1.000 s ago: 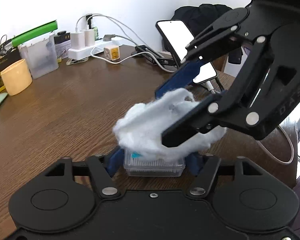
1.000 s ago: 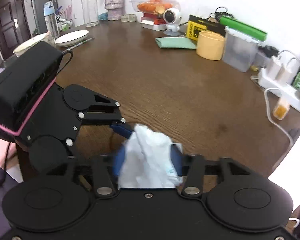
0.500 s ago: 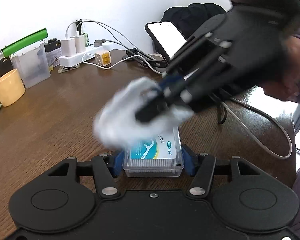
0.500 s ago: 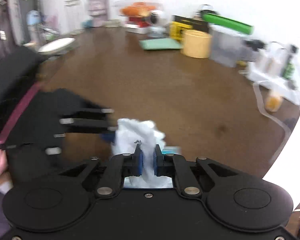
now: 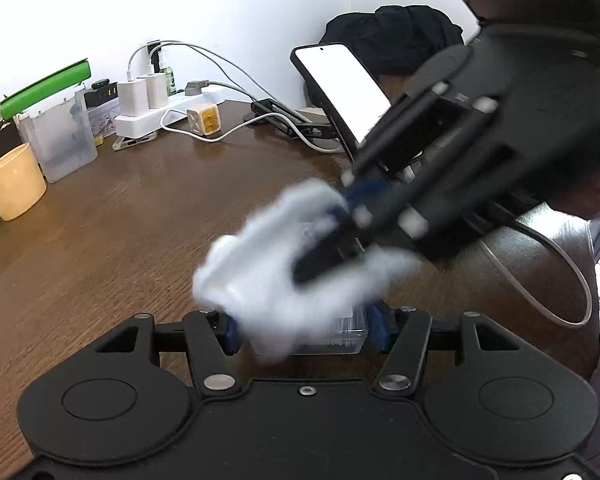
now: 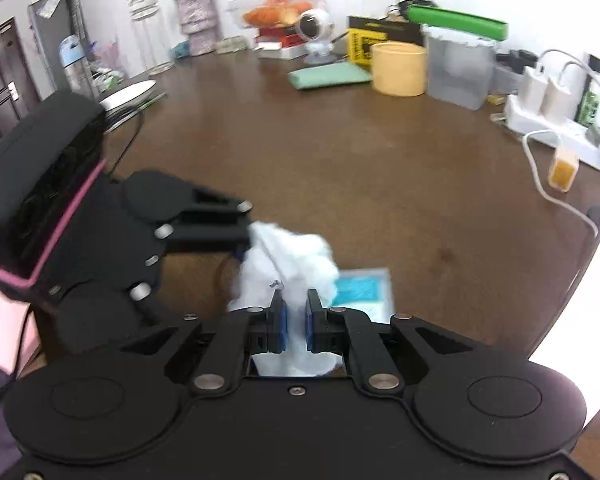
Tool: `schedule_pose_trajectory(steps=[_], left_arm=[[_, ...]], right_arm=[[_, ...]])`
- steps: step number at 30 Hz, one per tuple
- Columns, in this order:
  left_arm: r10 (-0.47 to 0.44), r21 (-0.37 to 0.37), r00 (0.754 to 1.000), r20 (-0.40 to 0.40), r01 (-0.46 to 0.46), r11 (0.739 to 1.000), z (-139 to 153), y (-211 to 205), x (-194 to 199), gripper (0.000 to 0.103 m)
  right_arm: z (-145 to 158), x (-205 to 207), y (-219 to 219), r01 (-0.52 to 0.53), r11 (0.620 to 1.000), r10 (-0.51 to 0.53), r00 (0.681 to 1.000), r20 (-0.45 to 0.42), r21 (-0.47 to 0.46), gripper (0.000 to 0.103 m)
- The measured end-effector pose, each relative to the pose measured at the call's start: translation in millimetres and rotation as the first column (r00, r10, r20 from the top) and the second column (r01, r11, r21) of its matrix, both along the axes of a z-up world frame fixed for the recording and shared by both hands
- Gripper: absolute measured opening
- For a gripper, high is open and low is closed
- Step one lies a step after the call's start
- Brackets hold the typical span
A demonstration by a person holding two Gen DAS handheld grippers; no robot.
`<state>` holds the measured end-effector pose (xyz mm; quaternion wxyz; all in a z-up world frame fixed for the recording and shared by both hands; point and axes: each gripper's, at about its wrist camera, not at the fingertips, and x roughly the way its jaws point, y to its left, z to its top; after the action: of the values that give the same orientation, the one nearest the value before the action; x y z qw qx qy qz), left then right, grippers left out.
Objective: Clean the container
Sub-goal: 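Hold the floss box in the left tool while the right tool rubs the tissue across its lid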
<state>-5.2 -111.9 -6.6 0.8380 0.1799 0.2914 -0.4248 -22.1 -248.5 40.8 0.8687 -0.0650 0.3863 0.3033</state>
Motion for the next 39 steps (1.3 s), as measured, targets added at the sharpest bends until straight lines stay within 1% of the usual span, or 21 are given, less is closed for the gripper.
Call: schedule_pose_trajectory(steps=[3,5,6,9,10,13,15,17,20,22,25,27,28,31,34,39], left_arm=[[0.001,-0.003,1.0,-0.003,-0.001,1.0,1,0,3,0.057],[-0.003,-0.007,1.0,-0.008,0.002,1.0,0,0,6,0.057],[-0.004,-0.009,1.0,-0.013,0.004,1.0,0,0,8,0.057],[-0.011,-0.013,1.0,-0.02,0.011,1.0,0,-2,11,0.057],[-0.014,-0.014,1.0,-0.021,0.013,1.0,0,-2,12,0.057],[-0.009,-0.015,1.0,-0.018,0.009,1.0,0,-2,10,0.057],[-0.006,-0.016,1.0,-0.017,0.005,1.0,0,-2,10,0.057],[-0.003,-0.017,1.0,-0.019,0.003,1.0,0,-2,10,0.057],[-0.006,-0.022,1.0,-0.025,0.005,1.0,0,-1,10,0.057],[-0.008,-0.024,1.0,-0.026,0.008,1.0,0,-1,11,0.057],[-0.012,-0.023,1.0,-0.026,0.011,1.0,0,-2,10,0.057],[-0.013,-0.023,1.0,-0.025,0.012,1.0,0,-2,9,0.057],[-0.012,-0.022,1.0,-0.024,0.012,1.0,0,-2,9,0.057],[-0.012,-0.02,1.0,-0.022,0.011,1.0,0,-2,9,0.057],[-0.012,-0.02,1.0,-0.021,0.012,1.0,0,-2,9,0.057],[-0.017,-0.023,1.0,-0.025,0.017,1.0,0,-1,10,0.057]], right_arm=[[0,10,-15,0.072,0.996,-0.07,0.997,0.039,-0.059,0.009],[1,7,-26,0.084,0.994,-0.082,0.996,0.03,-0.067,0.009],[0,2,-29,0.082,0.995,-0.08,0.997,0.022,-0.065,0.009],[-1,-11,-24,0.032,0.999,-0.033,0.999,-0.032,-0.012,0.009],[-1,-13,-19,0.018,1.0,-0.018,0.999,-0.034,0.009,0.008],[-2,-7,-8,0.011,1.0,-0.011,1.0,0.009,0.003,0.009],[-2,2,-10,0.04,0.999,-0.04,0.999,0.028,-0.016,0.009],[0,6,-15,0.094,0.993,-0.089,0.993,0.077,-0.072,0.009],[0,2,-32,0.141,0.985,-0.134,0.988,0.08,-0.098,0.009],[1,-6,-36,0.125,0.989,-0.122,0.991,0.047,-0.082,0.009],[0,-11,-27,0.058,0.998,-0.058,0.998,-0.022,0.013,0.009],[-3,-10,-17,0.041,0.999,-0.041,0.999,-0.013,0.034,0.009],[-4,-8,-13,0.043,0.999,-0.043,0.999,0.003,0.028,0.009],[-1,3,-14,0.093,0.996,-0.092,0.995,0.05,-0.008,0.009],[-3,6,-27,0.151,0.986,-0.145,0.986,0.084,-0.065,0.009],[-3,-4,-21,0.094,0.995,-0.093,0.995,0.041,-0.025,0.009]])
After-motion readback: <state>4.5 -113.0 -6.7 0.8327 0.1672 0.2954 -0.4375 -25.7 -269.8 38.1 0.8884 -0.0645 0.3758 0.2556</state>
